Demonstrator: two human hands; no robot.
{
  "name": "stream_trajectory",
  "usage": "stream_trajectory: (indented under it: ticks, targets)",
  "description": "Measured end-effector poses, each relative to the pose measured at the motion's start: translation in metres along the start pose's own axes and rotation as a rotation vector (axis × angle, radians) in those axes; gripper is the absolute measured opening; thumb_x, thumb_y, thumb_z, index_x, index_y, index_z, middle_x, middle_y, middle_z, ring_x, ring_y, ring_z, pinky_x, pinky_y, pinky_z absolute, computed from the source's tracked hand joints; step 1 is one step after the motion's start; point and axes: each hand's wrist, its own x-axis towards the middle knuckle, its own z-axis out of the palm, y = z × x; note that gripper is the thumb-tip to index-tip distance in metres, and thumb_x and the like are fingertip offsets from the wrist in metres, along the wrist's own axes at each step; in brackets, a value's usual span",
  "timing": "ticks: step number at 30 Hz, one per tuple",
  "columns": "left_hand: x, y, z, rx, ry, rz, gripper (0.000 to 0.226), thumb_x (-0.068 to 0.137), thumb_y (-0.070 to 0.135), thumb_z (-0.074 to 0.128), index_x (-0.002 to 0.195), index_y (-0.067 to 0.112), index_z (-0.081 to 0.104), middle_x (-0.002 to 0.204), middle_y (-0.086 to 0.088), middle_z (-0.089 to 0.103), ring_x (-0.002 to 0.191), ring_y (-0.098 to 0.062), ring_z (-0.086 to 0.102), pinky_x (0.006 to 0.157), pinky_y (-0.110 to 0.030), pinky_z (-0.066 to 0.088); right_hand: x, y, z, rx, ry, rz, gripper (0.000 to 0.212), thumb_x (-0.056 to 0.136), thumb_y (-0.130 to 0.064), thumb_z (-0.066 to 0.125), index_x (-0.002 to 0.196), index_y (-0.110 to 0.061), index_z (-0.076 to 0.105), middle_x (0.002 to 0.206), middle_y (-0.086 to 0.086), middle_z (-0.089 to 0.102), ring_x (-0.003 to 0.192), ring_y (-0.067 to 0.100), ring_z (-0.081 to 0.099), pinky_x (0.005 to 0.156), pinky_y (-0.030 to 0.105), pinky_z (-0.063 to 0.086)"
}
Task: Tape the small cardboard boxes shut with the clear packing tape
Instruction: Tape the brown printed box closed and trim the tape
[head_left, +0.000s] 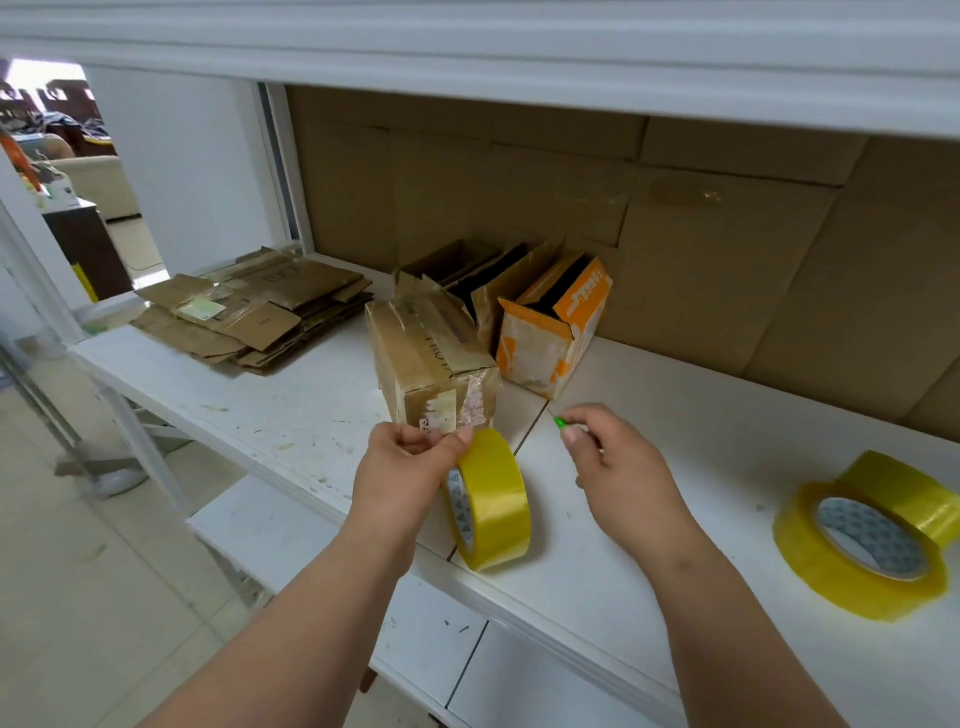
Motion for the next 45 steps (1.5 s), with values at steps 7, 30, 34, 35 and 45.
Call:
stream_trajectory:
  ticks: [7, 30, 34, 35, 45]
  targets:
    - [-0.005, -0.007, -0.002, -0.090, -0.112, -0.051, 0.017, 0.084, 0.036, 0.075, 0.098, 0.028, 0.071, 0.102, 0.005, 0.073, 0.100, -0.014, 0.066, 0.075, -0.024, 0.042, 0.018, -0.048, 0.009, -0.161, -0.160, -0.148, 0.030, 0.097, -0.028, 0.055, 0.125, -0.029, 0.065, 0.123, -0.008, 0.060, 0.101, 0.003, 0.049, 0.085, 0.019, 0.039]
    - [0.004, -0.008, 0.006, -0.121, -0.122, -0.058, 0.008, 0.092, 0.028, 0.066, 0.095, 0.023, 0.071, 0.097, -0.002, 0.073, 0.092, -0.019, 0.066, 0.074, -0.025, 0.043, 0.046, -0.073, 0.019, -0.543, -0.289, -0.219, 0.021, 0.097, -0.032, 0.056, 0.110, -0.026, 0.071, 0.105, 0.001, 0.067, 0.095, 0.023, 0.062, 0.082, 0.040, 0.056]
    - [0.005, -0.005, 0.008, -0.121, -0.104, -0.072, 0.005, 0.092, 0.021, 0.065, 0.090, 0.019, 0.068, 0.085, 0.001, 0.069, 0.079, -0.015, 0.061, 0.071, -0.027, 0.044, 0.047, -0.075, 0.019, -0.534, -0.266, -0.202, 0.019, 0.095, -0.029, 0.058, 0.107, -0.024, 0.072, 0.103, 0.002, 0.069, 0.093, 0.024, 0.063, 0.080, 0.037, 0.056]
    - [0.005, -0.004, 0.010, -0.130, -0.099, -0.079, 0.005, 0.092, 0.019, 0.064, 0.088, 0.018, 0.066, 0.082, 0.001, 0.067, 0.076, -0.015, 0.059, 0.069, -0.027, 0.044, 0.047, -0.076, 0.019, -0.543, -0.258, -0.203, 0.019, 0.095, -0.028, 0.058, 0.105, -0.023, 0.073, 0.101, 0.003, 0.069, 0.092, 0.025, 0.063, 0.078, 0.036, 0.056]
    - [0.009, 0.002, 0.022, -0.197, 0.004, -0.125, 0.002, 0.089, 0.010, 0.062, 0.088, 0.010, 0.062, 0.060, 0.001, 0.057, 0.043, -0.003, 0.051, 0.039, -0.013, 0.038, 0.049, -0.072, 0.028, -0.643, -0.199, -0.229, 0.017, 0.095, -0.026, 0.056, 0.101, -0.018, 0.070, 0.093, 0.004, 0.062, 0.080, 0.026, 0.055, 0.064, 0.031, 0.042]
